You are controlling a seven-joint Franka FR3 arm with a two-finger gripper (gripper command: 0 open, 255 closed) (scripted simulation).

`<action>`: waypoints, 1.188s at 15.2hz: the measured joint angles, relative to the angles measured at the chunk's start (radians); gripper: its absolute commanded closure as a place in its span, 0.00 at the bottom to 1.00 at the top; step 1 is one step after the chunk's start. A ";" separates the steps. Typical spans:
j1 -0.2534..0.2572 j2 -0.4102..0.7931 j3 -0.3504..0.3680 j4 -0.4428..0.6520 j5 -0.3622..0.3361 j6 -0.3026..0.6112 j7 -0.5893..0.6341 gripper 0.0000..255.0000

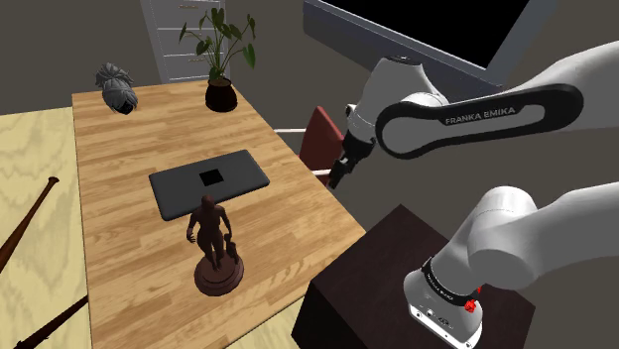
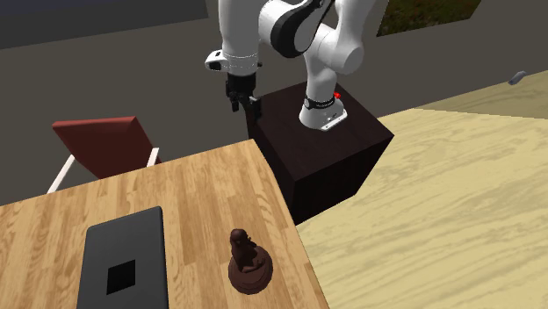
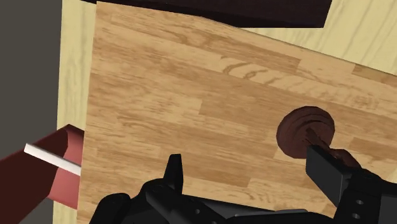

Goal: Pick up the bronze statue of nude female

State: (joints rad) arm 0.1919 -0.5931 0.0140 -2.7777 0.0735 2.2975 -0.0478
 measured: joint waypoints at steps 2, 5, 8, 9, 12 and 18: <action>0.023 0.053 0.004 -0.022 0.015 0.098 -0.019 0.00; 0.069 0.180 0.022 -0.022 0.046 0.262 -0.034 0.00; 0.113 0.303 0.033 -0.013 0.080 0.413 -0.061 0.00; 0.129 0.346 0.037 -0.006 0.092 0.461 -0.072 0.00; 0.177 0.476 0.042 0.023 0.143 0.599 -0.120 0.00; 0.229 0.749 0.118 0.144 0.316 0.829 -0.278 0.00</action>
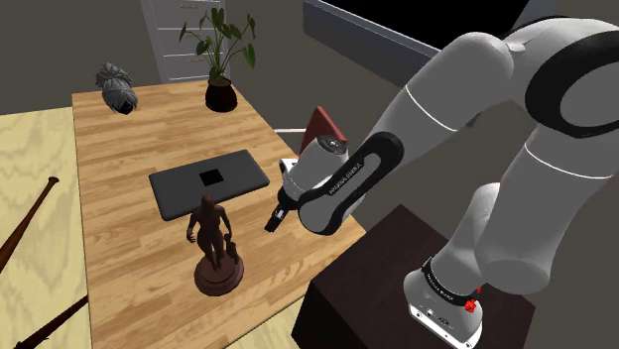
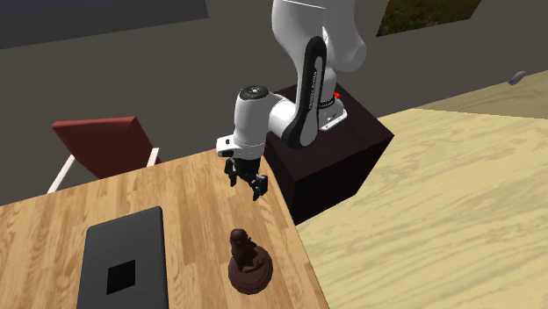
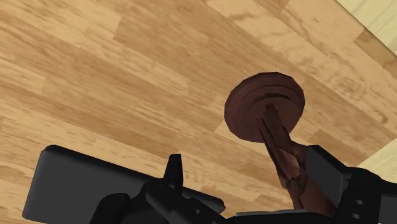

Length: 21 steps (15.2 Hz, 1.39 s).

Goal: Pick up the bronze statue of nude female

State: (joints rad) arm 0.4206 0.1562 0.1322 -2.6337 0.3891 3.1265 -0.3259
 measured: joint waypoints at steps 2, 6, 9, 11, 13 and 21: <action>-0.007 0.077 0.040 0.043 0.017 0.060 -0.026 0.00; -0.019 0.243 0.091 0.153 0.005 0.166 -0.064 0.00; 0.015 0.354 0.095 0.235 -0.014 0.233 -0.076 0.00; 0.030 0.429 0.100 0.291 -0.031 0.275 -0.086 0.00; 0.046 0.472 0.093 0.333 -0.037 0.286 -0.092 0.00; 0.036 0.594 0.100 0.396 -0.062 0.347 -0.097 1.00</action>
